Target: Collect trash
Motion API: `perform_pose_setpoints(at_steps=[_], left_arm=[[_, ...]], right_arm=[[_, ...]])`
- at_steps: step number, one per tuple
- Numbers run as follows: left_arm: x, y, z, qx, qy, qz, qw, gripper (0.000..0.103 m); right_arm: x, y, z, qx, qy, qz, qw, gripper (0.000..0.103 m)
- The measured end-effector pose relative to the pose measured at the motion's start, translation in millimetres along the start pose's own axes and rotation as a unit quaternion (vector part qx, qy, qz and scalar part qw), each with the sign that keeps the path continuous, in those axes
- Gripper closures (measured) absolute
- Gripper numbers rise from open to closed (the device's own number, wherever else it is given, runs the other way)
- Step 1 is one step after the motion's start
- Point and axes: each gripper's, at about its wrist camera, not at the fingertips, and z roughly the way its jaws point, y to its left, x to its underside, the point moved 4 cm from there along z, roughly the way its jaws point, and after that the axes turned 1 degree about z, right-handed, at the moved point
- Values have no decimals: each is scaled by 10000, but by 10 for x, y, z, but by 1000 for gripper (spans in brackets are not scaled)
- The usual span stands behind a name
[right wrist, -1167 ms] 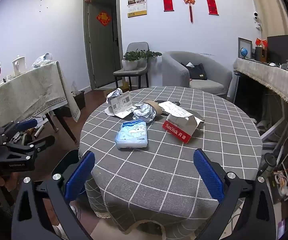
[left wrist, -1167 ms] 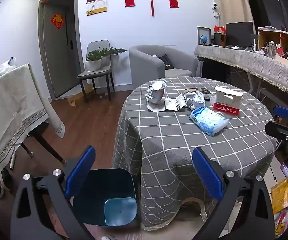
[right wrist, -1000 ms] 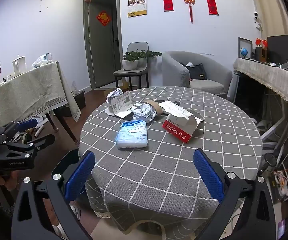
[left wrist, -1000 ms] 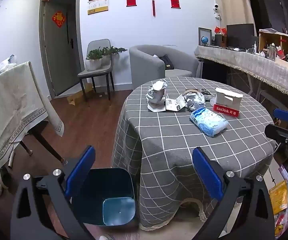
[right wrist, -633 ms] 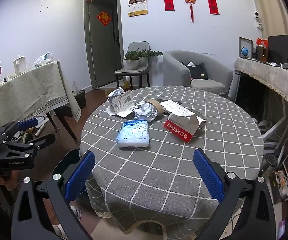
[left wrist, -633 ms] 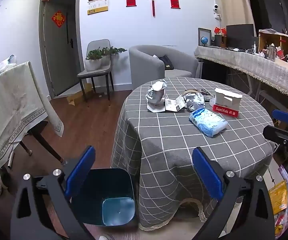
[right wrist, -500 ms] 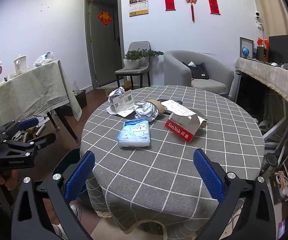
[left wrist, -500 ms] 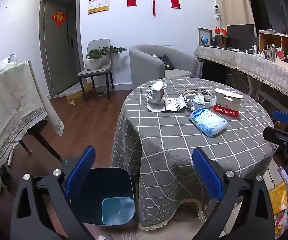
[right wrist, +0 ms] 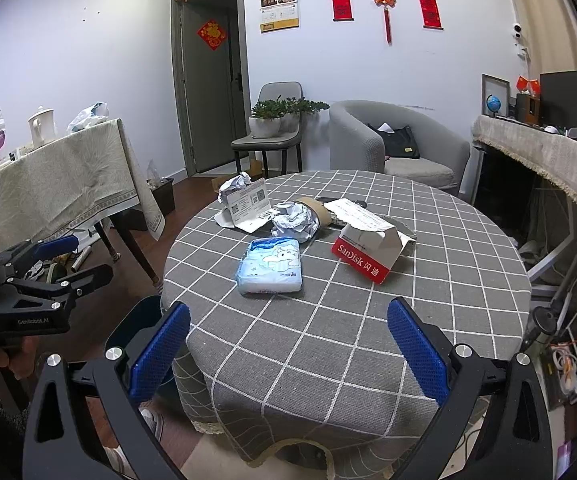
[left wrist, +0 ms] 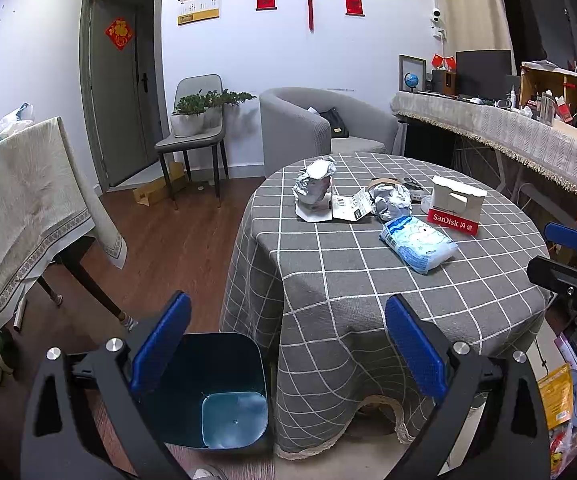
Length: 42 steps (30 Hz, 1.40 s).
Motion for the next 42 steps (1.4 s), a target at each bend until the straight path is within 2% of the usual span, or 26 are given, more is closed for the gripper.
perform_pose_setpoints(at_steps=[42], left_arm=[[7, -23, -12, 1, 4, 2, 10000, 4]], right_arm=[[11, 5, 24, 7, 21, 2, 10000, 3]])
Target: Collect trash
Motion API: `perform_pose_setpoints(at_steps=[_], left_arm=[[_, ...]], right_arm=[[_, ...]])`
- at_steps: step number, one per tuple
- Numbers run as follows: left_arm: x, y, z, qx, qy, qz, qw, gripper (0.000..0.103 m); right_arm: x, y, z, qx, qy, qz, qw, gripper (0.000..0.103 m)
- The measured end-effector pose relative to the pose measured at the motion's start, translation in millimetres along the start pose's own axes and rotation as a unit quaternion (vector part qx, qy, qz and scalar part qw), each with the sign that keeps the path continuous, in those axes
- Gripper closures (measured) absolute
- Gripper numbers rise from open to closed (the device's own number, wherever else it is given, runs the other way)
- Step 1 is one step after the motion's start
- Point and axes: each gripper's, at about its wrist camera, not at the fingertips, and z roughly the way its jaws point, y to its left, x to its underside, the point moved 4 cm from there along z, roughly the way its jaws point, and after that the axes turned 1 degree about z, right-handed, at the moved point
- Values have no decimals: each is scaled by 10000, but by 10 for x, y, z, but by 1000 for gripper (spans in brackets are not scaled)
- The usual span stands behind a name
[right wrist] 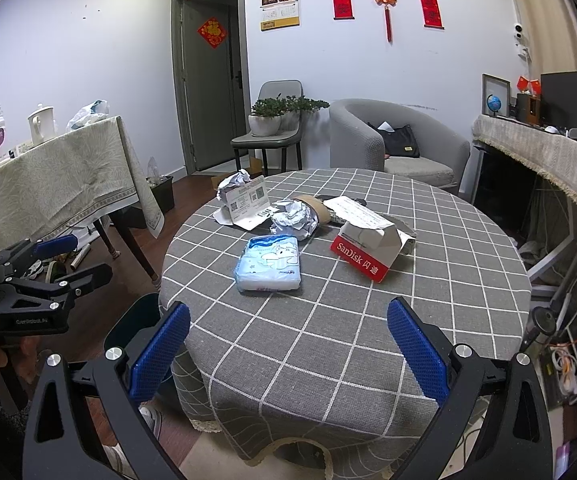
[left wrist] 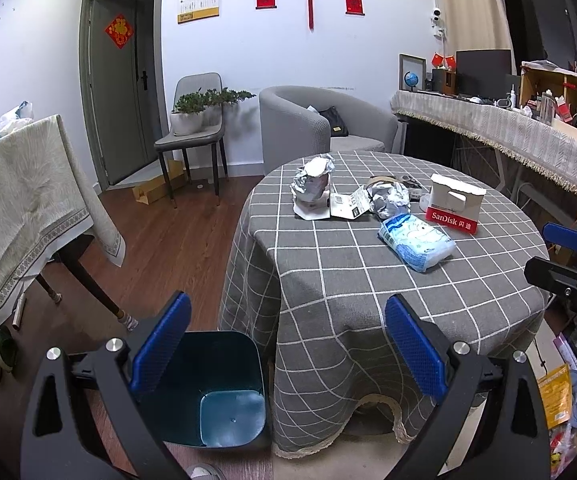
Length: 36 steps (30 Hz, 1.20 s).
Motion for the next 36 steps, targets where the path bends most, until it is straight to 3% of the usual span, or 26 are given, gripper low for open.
perform_pose_setpoints(at_steps=[14, 36], left_arm=[[-75, -163, -15, 352, -37, 187, 9992, 4], [-286, -738, 466, 935, 319, -116, 9950, 5]], right_arm=[[-77, -85, 5, 67, -18, -3, 10000, 3], [-285, -609, 114, 275, 87, 74, 9996, 3]])
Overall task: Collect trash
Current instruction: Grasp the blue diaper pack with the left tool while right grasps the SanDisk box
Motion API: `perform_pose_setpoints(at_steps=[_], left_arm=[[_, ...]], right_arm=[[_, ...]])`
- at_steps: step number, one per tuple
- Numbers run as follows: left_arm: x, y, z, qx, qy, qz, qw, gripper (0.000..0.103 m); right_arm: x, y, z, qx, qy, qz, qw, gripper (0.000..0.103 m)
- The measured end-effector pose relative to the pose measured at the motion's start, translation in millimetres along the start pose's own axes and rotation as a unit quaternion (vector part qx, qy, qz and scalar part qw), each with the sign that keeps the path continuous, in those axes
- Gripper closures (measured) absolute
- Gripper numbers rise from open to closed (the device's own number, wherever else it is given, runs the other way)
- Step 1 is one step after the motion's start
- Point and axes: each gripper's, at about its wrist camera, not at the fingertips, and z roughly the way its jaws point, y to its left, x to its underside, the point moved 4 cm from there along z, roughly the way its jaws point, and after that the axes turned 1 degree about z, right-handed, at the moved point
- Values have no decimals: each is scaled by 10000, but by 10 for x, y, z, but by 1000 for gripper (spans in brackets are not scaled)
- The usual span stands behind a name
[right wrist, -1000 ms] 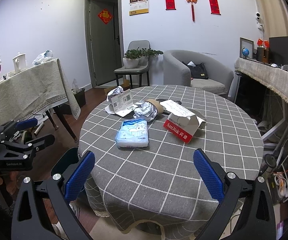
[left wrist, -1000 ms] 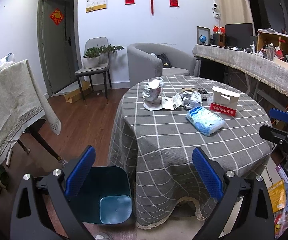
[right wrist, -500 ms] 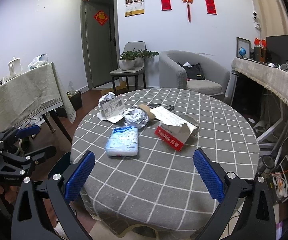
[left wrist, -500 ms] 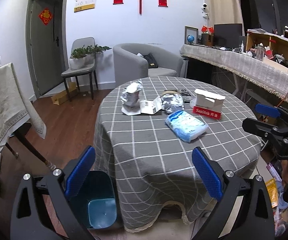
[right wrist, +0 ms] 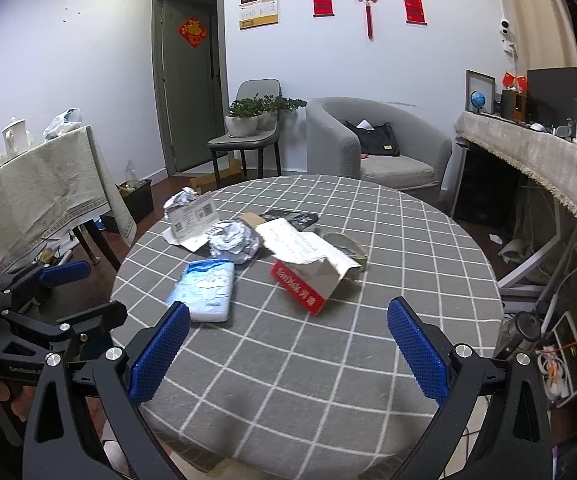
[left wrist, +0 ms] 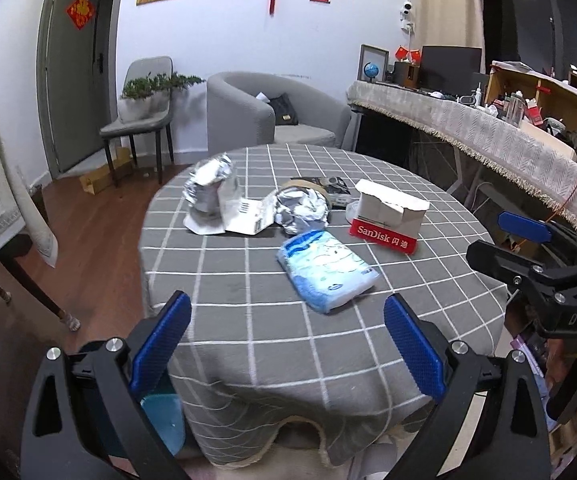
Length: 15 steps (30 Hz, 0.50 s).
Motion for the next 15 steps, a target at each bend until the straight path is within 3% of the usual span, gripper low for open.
perform_pose_setpoints(at_steps=[7, 15], left_arm=[[-72, -206, 268, 82, 192, -108, 9997, 6], [-70, -307, 565, -204, 474, -40, 9987, 9]], right_arm=[[-44, -204, 84, 30, 61, 27, 10000, 3], [-89, -393, 194, -53, 127, 141, 9998, 3]])
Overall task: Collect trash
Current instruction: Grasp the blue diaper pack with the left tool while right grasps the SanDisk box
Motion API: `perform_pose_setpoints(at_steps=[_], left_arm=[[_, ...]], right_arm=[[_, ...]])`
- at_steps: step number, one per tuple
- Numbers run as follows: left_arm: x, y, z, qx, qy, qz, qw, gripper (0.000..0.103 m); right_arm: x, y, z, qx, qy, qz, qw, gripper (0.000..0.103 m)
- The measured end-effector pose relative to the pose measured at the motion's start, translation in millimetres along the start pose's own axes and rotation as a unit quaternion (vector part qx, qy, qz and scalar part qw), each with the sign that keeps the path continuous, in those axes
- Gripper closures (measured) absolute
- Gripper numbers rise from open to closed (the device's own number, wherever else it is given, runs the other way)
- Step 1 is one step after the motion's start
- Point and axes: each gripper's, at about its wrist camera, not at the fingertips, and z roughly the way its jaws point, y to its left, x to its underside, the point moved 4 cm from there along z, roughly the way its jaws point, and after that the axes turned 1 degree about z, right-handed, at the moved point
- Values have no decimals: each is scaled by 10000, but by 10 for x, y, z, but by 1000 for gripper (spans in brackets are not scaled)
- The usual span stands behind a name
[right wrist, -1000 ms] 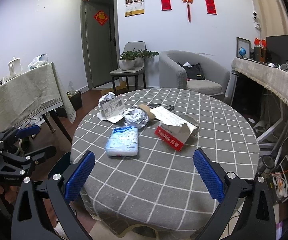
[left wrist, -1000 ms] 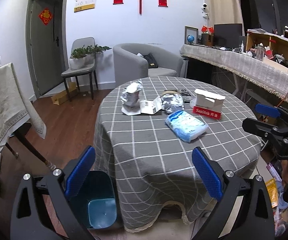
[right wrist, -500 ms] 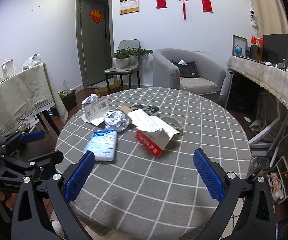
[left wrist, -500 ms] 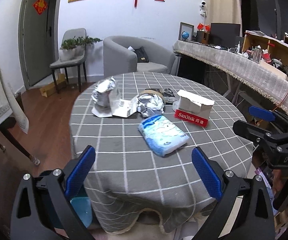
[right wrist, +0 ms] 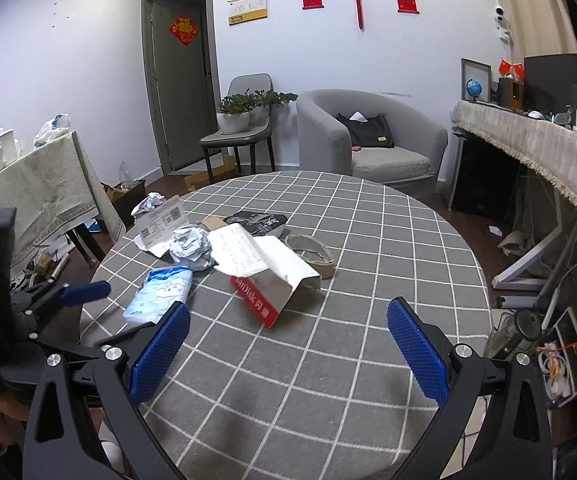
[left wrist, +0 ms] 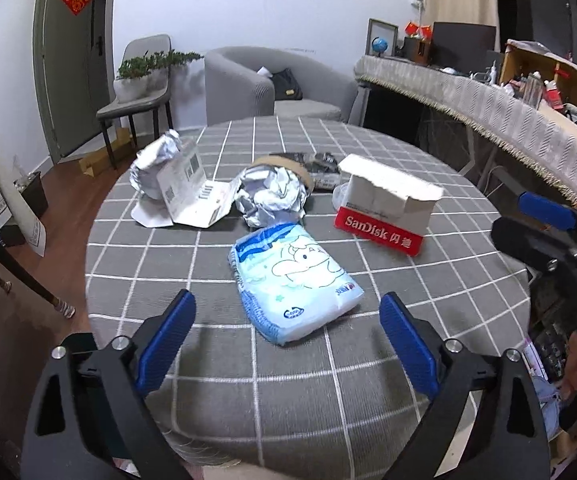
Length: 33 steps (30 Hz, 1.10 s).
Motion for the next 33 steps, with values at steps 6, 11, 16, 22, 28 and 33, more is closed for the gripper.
perform_pose_setpoints(at_steps=[6, 11, 16, 22, 28, 33], left_arm=[[-62, 69, 160, -58, 141, -85, 9998, 12], [-86, 74, 239, -19, 264, -67, 9996, 14], [-105, 90, 261, 125, 279, -55, 9995, 23], [-112, 159, 251, 309, 276, -102, 9991, 31], [-107, 234, 227, 420, 291, -156, 9986, 40], [-120, 240, 235, 498, 334, -276, 9978, 28]], right_arm=[[-25, -45, 137, -32, 157, -50, 9999, 3], [4, 29, 305, -66, 448, -278, 9986, 10], [48, 116, 446, 171, 666, -752, 9948, 34], [-18, 70, 511, 213, 661, -794, 9944, 42], [-64, 113, 612, 257, 723, -925, 9927, 43], [-77, 121, 670, 335, 760, -1020, 9913, 43]])
